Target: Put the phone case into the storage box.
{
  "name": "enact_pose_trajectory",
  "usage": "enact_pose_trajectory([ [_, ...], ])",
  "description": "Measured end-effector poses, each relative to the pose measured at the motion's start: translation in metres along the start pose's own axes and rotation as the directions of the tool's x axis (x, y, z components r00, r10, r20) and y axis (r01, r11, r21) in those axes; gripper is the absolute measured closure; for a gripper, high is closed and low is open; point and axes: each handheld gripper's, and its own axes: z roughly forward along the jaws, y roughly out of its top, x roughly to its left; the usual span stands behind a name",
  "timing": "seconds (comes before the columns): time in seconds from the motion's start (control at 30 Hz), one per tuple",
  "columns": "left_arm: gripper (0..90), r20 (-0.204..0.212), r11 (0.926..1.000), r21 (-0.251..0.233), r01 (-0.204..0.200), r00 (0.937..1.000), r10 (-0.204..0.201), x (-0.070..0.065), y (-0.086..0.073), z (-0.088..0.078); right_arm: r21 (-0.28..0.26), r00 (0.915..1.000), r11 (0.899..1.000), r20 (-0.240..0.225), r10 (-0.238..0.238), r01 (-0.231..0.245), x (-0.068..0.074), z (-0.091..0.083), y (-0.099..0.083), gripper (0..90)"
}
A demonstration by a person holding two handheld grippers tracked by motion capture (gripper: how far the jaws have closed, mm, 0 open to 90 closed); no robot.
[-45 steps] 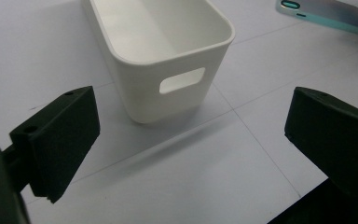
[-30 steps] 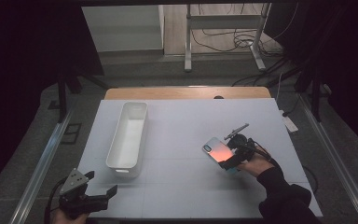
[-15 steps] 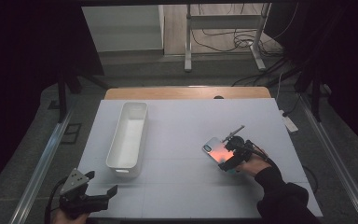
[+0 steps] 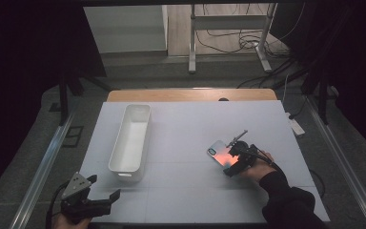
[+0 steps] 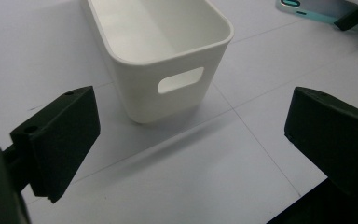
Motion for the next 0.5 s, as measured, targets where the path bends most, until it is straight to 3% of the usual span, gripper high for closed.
enact_pose_trajectory([
  [0.03, 4.1, 0.0, 1.0, 0.0, 0.0, 1.0, 0.0, 0.0, 0.0, 0.0, 0.0, 1.0, 1.0, 0.0, 0.0, 0.0, 0.0, 0.0, 0.0, 4.2],
  [0.07, 4.1, 0.0, 1.0, 0.0, 0.0, 1.0, 0.0, 0.0, 0.0, -0.0001, -0.009, 1.0, 1.0, -0.003, -0.007, 0.007, -0.0003, -0.0037, -0.0007, 15.1],
  [0.5, 3.8, 0.001, 1.0, 0.002, 0.0, 1.0, 0.0, 0.0001, 0.0003, 0.0, -0.02, 1.0, 1.0, 0.008, 0.005, -0.005, 0.0006, -0.0065, -0.0025, 17.5],
])
